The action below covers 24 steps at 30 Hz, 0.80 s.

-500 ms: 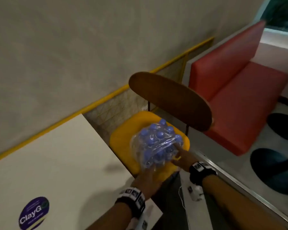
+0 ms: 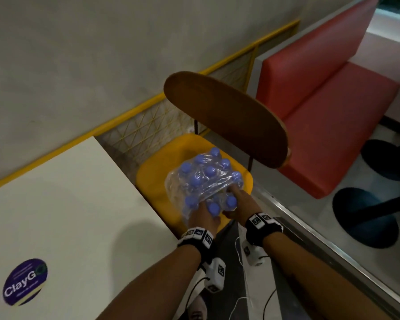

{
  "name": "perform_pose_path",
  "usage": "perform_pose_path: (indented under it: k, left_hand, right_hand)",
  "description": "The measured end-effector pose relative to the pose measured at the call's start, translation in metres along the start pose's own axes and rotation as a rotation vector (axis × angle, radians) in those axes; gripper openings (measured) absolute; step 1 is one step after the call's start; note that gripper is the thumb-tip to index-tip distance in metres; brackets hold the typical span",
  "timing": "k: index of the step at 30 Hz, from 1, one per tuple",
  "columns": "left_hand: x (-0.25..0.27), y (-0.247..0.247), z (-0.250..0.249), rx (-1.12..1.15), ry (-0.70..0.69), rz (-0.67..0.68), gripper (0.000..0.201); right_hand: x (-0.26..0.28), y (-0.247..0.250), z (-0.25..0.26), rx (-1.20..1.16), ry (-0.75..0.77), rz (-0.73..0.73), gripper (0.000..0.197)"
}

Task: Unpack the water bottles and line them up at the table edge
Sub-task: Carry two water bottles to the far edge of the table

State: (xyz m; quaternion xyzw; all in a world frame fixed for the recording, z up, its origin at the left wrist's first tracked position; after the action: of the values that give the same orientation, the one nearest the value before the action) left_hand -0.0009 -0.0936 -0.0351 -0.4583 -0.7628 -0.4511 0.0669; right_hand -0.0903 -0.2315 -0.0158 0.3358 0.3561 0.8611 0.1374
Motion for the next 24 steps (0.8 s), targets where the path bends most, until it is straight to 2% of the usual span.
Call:
perform_pose_path:
  k: [3, 5, 7, 9, 12, 14, 17, 20, 24]
  left_hand:
    - [0.008, 0.005, 0.008, -0.063, -0.04, 0.037, 0.068]
    - [0.017, 0.016, 0.012, -0.058, -0.116, 0.08, 0.061]
    - [0.033, 0.031, 0.021, -0.03, -0.147, 0.149, 0.043]
    - [0.054, 0.046, 0.043, 0.008, -0.117, 0.189, 0.046]
    - [0.096, 0.08, 0.092, 0.041, -0.104, 0.12, 0.062]
    - [0.124, 0.106, 0.131, -0.012, -0.104, 0.031, 0.063]
    - [0.167, 0.142, 0.202, 0.007, 0.058, -0.083, 0.06]
    - [0.219, 0.174, 0.277, 0.069, 0.201, -0.15, 0.057]
    - [0.293, 0.213, 0.376, 0.2, 0.386, -0.279, 0.053]
  right_hand:
    - [0.019, -0.002, 0.005, -0.009, 0.007, -0.031, 0.07]
    - [0.035, -0.001, 0.014, -0.028, 0.008, -0.042, 0.062]
    - [0.054, -0.004, 0.027, -0.089, 0.001, -0.031, 0.047]
    - [0.07, -0.013, 0.041, -0.096, 0.044, -0.053, 0.047]
    - [0.086, -0.036, 0.076, -0.038, 0.148, 0.014, 0.054]
    - [0.086, -0.059, 0.108, -0.014, 0.241, 0.085, 0.054]
    - [0.08, -0.11, 0.17, 0.052, 0.376, 0.197, 0.039]
    - [0.069, -0.179, 0.237, 0.097, 0.486, 0.352, 0.044]
    - [0.075, -0.258, 0.33, 0.098, 0.627, 0.487, 0.045]
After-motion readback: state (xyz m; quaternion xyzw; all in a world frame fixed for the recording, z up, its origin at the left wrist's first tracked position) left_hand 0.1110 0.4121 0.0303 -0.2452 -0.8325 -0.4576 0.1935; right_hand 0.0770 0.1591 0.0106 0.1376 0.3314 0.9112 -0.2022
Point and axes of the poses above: each hand's wrist, its own x-axis away from the middle knuckle, its own y-axis out of the back of the hand, z = x × y, the point moved 1 cm from there along -x, towards the middle knuckle, and after that the axes turned 10 degrees about z, right-handed, at the moved point
